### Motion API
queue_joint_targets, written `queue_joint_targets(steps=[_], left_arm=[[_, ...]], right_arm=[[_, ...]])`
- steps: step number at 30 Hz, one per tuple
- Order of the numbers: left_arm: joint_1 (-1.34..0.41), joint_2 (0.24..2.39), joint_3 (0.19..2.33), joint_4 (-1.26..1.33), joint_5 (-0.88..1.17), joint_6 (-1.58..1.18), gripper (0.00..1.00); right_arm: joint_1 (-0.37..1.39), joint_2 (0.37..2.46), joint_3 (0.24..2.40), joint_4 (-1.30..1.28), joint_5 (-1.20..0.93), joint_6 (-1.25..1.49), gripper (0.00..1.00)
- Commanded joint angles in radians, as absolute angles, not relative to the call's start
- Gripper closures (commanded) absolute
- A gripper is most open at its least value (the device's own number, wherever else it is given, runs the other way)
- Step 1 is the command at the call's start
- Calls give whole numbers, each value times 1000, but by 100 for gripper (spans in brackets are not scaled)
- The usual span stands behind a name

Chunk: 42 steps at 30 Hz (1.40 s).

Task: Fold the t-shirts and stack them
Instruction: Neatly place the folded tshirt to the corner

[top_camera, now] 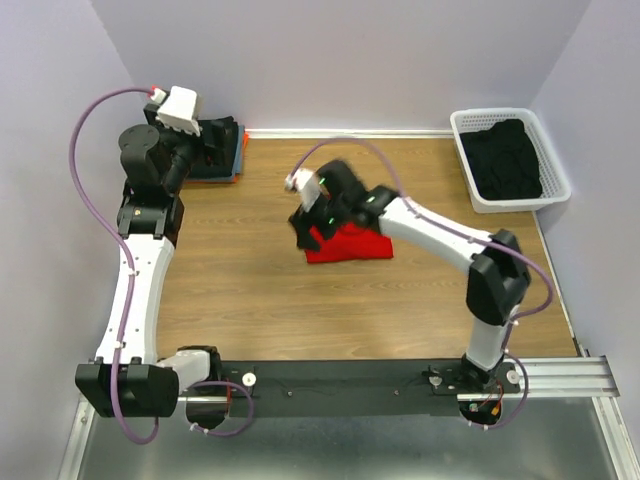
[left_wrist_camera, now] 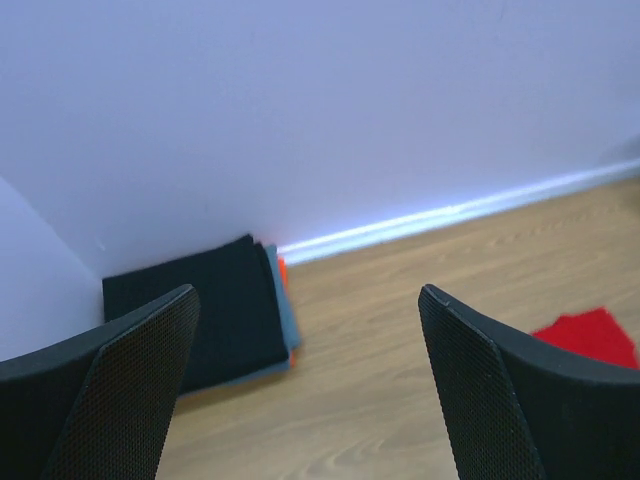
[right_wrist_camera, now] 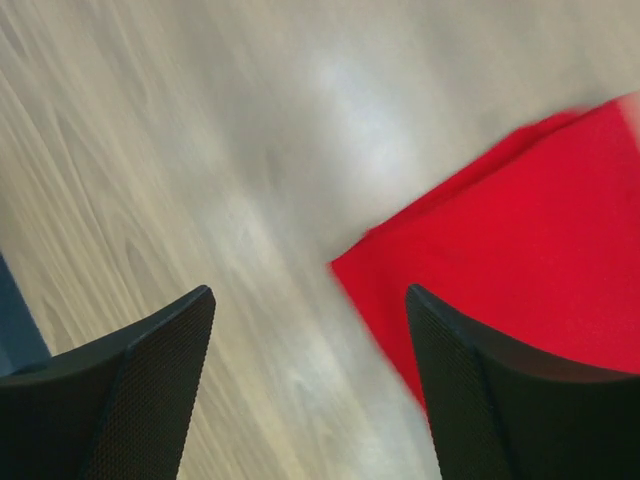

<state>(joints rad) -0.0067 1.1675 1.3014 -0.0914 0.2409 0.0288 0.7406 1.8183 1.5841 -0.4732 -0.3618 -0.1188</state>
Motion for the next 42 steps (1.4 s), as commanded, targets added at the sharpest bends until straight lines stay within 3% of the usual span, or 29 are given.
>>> queue_joint_targets(steps=[1,12,22,29,32,33,42], left_arm=[[-8,1158,1263,-343,297,140,2],[21,1144,1063,-328,390,57,2],[28,1212,1026,-314,440,5,2],[44,1204,855,-217,540,-124,3],[46,1238,810,-141,592,-187,4],[46,1250,802,-130,594,-201,4],[52,1419,759,-35,638,-345,4]], right_arm=[[866,1902,1536,-557,-46,-210,20],[991,2066,1569,-555,138,-213,40],[992,2125,1549,-520,163,-216,47],[989,2120,1513,-483,193,-225,77],[986,2099,1522,-479,202,-245,97],[985,2089,1525,-479,204,-250,99],[959,2003,1559,-479,153,-261,99]])
